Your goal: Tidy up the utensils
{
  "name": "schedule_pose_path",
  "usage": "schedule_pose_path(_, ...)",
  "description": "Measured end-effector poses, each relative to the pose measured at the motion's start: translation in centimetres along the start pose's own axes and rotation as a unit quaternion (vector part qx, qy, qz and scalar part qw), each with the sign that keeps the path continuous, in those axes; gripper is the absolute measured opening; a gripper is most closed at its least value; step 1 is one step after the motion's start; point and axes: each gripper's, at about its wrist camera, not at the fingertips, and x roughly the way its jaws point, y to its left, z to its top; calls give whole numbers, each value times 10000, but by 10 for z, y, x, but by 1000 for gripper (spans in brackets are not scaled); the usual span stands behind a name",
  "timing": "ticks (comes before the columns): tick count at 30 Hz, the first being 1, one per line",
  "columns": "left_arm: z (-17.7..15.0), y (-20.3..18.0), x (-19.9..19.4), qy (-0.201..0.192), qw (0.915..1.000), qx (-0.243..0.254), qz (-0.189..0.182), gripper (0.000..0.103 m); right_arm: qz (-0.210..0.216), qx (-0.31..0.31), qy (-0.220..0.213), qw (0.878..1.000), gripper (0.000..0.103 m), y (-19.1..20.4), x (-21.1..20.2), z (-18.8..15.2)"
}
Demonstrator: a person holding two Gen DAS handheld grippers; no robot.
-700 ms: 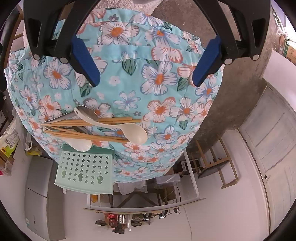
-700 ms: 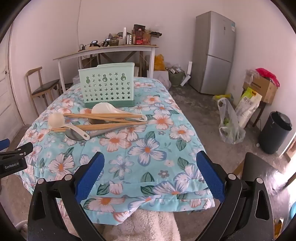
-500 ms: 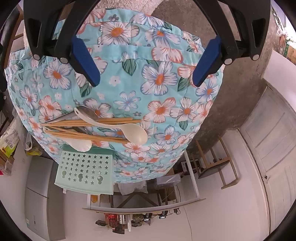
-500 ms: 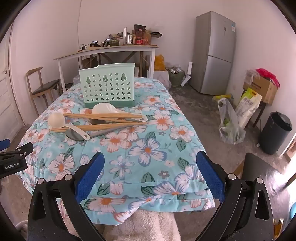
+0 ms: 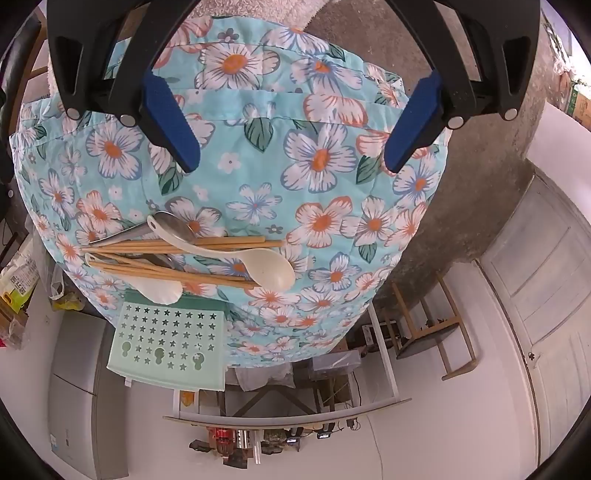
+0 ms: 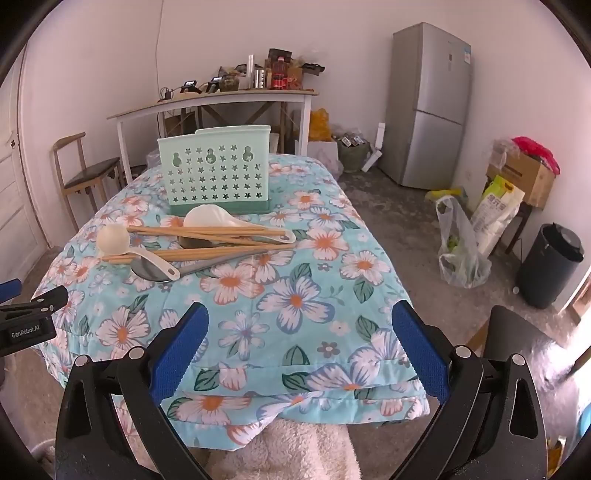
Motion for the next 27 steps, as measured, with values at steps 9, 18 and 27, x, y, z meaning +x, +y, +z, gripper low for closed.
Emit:
schedule_pose_path(9, 2, 2, 3, -4, 10000, -30, -19, 98, -1, 2, -9, 10000, 95, 1, -1, 2)
schedule_pose_path(18, 2, 3, 3, -5, 10000, -35, -23, 98, 10, 3, -5, 10000, 95, -1, 1, 2)
schedule_pose_path(27, 2, 3, 3, -6, 10000, -38, -27, 98, 7, 5, -15, 10000, 95, -1, 1, 2)
